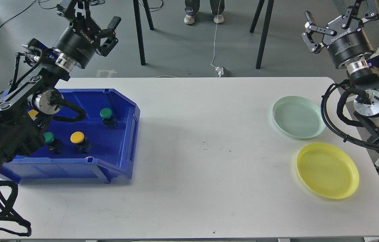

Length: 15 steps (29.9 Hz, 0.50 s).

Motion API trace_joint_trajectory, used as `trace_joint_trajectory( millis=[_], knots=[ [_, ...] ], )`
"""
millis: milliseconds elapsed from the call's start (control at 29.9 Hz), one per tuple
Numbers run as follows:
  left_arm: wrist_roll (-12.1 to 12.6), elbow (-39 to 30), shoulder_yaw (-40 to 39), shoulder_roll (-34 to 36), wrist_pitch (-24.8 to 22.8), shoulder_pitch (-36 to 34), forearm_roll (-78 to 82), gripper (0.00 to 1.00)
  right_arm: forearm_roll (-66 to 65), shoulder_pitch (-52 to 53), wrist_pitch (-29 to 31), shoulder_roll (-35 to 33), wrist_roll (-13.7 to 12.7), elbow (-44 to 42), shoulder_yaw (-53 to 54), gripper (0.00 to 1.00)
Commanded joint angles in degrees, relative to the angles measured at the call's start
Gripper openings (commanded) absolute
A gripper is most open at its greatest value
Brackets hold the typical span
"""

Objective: Pass button and place on color plate
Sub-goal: 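Move the left gripper over the blue bin toward a yellow button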

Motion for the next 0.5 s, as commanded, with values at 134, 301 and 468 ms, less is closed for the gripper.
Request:
trace_joint_trajectory(
  millis=[134,301,468],
  knots=[
    [0.0,0.0,0.1,0.1,0.0,0.0,0.0,1.0,0.0,0.0,0.0,0.0,0.0,-0.1,0.0,0.99],
    [0.0,1.2,-1.6,0.3,0.0,0.2,-2.7,1.0,0.0,-0.3,0.0,0.0,0.0,-0.1,0.0,0.99],
    [0.0,-3.4,-3.9,-0.3,0.0,-0.1,-3.0,1.0,0.0,-0.5,0.0,0.0,0.0,-0.1,0.0,0.99]
  ],
)
